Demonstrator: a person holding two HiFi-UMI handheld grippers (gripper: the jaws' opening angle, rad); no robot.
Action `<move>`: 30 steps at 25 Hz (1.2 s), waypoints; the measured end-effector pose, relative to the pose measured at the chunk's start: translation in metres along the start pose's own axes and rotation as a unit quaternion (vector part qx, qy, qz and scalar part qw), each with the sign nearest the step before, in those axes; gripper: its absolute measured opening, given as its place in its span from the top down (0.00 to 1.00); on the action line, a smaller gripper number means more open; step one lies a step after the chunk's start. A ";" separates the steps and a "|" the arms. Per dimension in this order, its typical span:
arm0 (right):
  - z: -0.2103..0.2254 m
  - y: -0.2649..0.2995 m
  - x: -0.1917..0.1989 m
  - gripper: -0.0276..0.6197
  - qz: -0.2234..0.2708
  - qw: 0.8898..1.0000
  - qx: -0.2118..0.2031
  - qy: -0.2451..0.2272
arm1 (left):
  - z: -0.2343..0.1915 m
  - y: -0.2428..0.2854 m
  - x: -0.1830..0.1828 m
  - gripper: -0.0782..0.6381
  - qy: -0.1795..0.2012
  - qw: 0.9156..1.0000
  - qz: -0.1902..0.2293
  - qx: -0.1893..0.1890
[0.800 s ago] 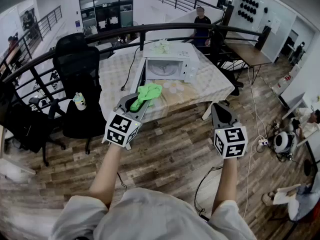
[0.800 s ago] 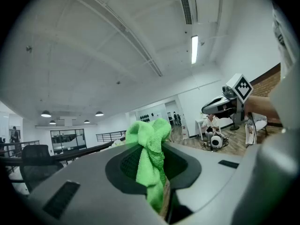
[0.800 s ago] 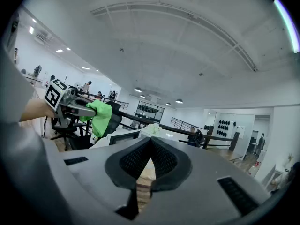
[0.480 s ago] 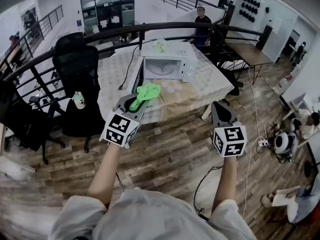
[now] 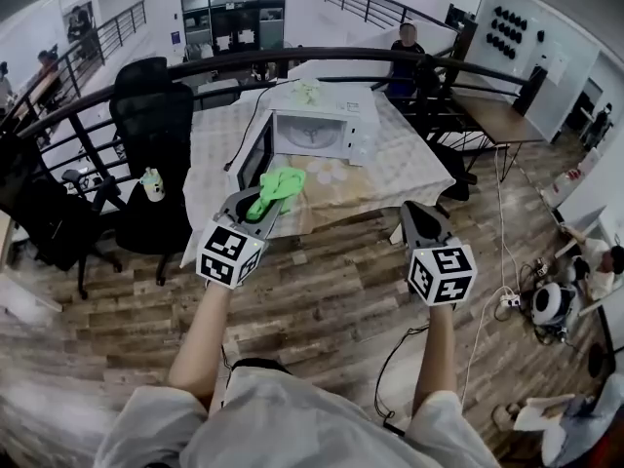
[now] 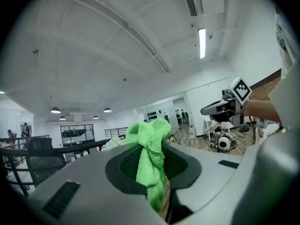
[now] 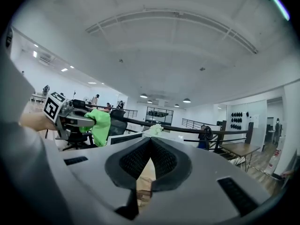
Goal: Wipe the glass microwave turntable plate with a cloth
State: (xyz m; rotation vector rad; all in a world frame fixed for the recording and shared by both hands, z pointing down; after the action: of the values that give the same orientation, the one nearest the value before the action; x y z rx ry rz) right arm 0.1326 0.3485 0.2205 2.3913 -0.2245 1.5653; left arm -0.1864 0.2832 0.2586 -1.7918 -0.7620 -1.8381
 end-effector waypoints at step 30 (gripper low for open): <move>0.118 0.316 0.006 0.94 -0.012 1.000 0.005 0.018 | -0.213 0.304 -0.008 0.78 -0.004 0.998 -0.042 0.047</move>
State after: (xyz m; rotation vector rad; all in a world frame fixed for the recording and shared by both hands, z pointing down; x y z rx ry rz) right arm 0.1511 0.0116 0.2268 2.3622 -0.1800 1.6022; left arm -0.1411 -0.0850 0.2722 -1.7335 -0.9232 -1.8176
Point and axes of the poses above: the fingertips, and each gripper's own axes: y forward along the fingers, z to its right, x out of its underside, the point moved 9 cm from there along -y, backward along the fingers, and after that the axes turned 12 degrees about -y, right-handed, at the moved point
